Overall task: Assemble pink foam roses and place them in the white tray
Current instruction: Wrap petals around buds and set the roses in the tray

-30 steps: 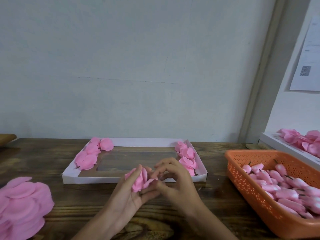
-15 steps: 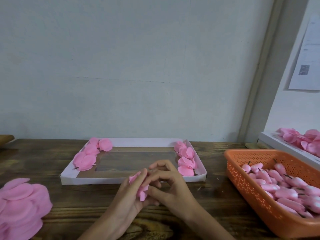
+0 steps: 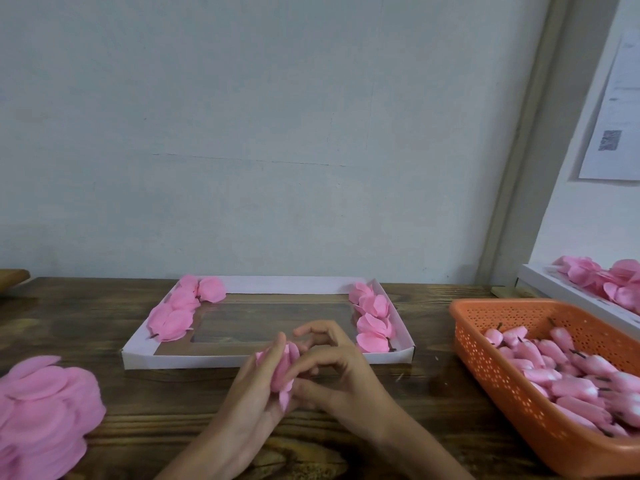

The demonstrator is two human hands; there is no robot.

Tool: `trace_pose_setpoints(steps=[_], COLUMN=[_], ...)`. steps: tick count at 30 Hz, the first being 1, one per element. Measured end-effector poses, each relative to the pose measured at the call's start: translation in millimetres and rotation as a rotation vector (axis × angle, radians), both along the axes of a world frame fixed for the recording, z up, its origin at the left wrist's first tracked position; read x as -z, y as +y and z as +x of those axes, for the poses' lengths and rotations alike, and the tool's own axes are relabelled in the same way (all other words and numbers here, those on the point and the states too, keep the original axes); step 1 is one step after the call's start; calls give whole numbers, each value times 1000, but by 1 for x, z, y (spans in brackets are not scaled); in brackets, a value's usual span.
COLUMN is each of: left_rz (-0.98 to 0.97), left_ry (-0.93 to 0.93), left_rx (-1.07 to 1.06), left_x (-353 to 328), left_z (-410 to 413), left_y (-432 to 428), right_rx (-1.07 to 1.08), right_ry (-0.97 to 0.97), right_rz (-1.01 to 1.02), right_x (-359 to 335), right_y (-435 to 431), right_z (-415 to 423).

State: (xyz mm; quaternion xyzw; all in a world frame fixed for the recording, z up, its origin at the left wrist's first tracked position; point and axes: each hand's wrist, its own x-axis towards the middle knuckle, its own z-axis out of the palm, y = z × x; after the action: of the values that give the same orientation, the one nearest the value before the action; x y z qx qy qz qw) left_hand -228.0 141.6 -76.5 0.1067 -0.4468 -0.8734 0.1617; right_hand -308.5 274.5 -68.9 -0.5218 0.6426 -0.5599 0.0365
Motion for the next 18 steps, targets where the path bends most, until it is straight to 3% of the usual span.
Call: trace_pose_setpoints(steps=[6, 14, 18], left_rz=[-104, -257, -308], left_ry=[74, 103, 42], left_rx=[136, 254, 312], left_x=[0, 1, 5], left_z=[1, 5, 8], left_y=[0, -9, -15], right_rx=[137, 322, 312], right_ry=[-66, 123, 201], right_rz=[-48, -38, -21], right_x=[1, 2, -1], right_y=[-1, 1, 4], right_z=[-2, 2, -1])
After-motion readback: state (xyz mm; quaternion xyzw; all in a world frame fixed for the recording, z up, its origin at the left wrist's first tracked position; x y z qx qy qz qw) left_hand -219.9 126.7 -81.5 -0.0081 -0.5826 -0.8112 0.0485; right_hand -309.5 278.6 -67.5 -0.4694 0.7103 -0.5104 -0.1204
